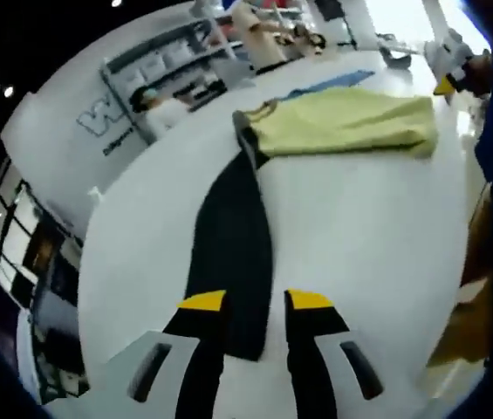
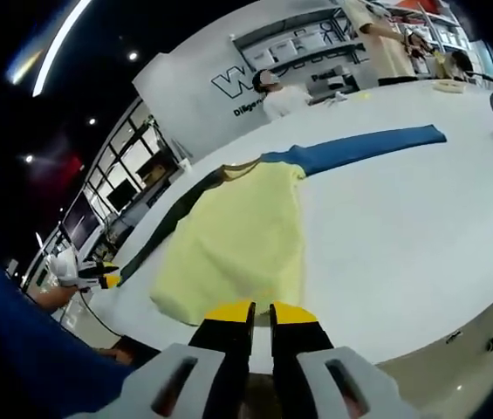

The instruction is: Fold the garment on the visible template until the final outline fits inside the template.

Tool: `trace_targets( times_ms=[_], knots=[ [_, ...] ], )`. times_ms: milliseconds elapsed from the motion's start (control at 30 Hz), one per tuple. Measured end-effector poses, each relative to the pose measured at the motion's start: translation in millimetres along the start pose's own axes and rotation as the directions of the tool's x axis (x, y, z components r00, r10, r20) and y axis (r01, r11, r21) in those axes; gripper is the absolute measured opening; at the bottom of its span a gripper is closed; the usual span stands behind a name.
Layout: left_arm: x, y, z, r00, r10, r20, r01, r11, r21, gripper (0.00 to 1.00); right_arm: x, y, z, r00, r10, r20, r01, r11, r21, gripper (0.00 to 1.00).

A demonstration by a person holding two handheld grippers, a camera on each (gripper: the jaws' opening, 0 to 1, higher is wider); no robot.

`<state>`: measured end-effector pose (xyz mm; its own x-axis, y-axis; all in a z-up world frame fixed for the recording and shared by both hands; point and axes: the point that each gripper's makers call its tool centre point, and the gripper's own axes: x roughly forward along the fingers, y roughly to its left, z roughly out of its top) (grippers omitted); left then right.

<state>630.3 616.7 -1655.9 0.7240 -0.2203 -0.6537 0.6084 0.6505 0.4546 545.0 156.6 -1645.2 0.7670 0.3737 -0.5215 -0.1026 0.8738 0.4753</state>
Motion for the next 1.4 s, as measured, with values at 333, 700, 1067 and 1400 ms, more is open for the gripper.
trace_targets(
  times_ms=[333,700,1067,1400],
  knots=[
    [-13,-2.3,-16.1,0.996,0.066,-0.053,-0.06,0.991,0.116,0.22,5,3,-1.9,1.0,0.008,-0.001,-0.008,1.0,0.011,0.0],
    [-9,3.1,-23.5,0.989,0.101,-0.109,-0.079,0.978,0.195,0.2,2,9,-2.2,1.0,0.007,0.01,-0.007,0.999,0.032,0.0],
    [0,5.6,-23.2,0.991,0.093,-0.101,-0.072,0.978,0.197,0.05,-5,4,-4.1,1.0,-0.015,0.024,0.013,0.998,0.056,0.0],
    [-3,40.0,-14.5,0.996,0.08,-0.037,-0.085,0.982,-0.17,0.05,-6,10,-5.4,0.999,-0.019,0.042,0.016,0.997,0.074,0.0]
  ],
)
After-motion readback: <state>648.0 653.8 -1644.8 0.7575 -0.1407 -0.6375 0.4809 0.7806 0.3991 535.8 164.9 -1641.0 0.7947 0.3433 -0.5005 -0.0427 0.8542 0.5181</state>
